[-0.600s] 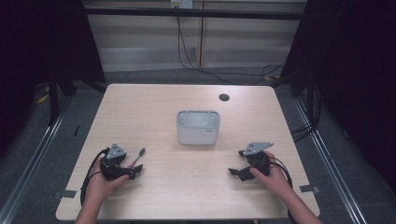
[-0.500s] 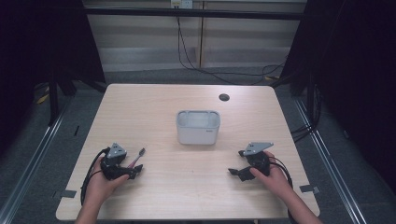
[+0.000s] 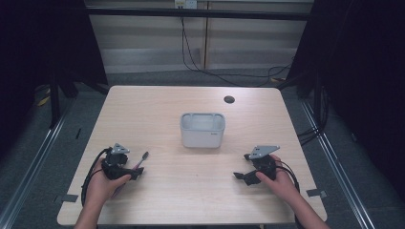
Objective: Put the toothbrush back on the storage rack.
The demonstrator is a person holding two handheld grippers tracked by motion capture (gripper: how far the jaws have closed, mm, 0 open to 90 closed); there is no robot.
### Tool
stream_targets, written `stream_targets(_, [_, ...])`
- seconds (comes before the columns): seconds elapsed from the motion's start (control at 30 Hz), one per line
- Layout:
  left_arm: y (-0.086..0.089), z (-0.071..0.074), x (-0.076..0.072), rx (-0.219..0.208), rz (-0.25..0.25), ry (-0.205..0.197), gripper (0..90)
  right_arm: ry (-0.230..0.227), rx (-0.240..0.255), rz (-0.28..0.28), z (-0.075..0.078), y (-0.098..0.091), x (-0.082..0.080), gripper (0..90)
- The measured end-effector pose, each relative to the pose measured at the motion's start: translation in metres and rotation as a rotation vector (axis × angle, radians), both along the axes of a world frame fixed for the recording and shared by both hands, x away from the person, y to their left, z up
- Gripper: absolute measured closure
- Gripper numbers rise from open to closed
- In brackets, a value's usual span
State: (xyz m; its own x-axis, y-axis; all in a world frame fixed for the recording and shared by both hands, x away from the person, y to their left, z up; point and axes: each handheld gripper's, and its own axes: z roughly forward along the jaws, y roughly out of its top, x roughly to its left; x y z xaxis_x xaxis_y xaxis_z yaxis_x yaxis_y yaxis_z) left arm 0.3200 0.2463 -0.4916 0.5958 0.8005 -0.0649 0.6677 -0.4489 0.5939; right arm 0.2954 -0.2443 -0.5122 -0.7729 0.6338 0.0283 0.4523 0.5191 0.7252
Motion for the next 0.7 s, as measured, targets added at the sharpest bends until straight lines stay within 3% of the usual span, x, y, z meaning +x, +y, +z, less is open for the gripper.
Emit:
stream_targets(0.2, [0.001,0.007,0.003,0.018,0.017,0.023,23.8,0.000,0.000,0.000,0.000,0.000,0.000,13.6])
stream_targets(0.23, [-0.001,0.007,0.004,0.023,0.019,0.053,25.2,0.000,0.000,0.000,0.000,0.000,0.000,13.6])
stream_targets(0.27, [-0.002,0.007,0.005,0.030,0.021,0.055,26.4,0.000,0.000,0.000,0.000,0.000,0.000,13.6])
stream_targets(0.7, [-0.014,0.018,0.013,0.090,0.001,0.129,38.2,0.000,0.000,0.000,0.000,0.000,0.000,13.6])
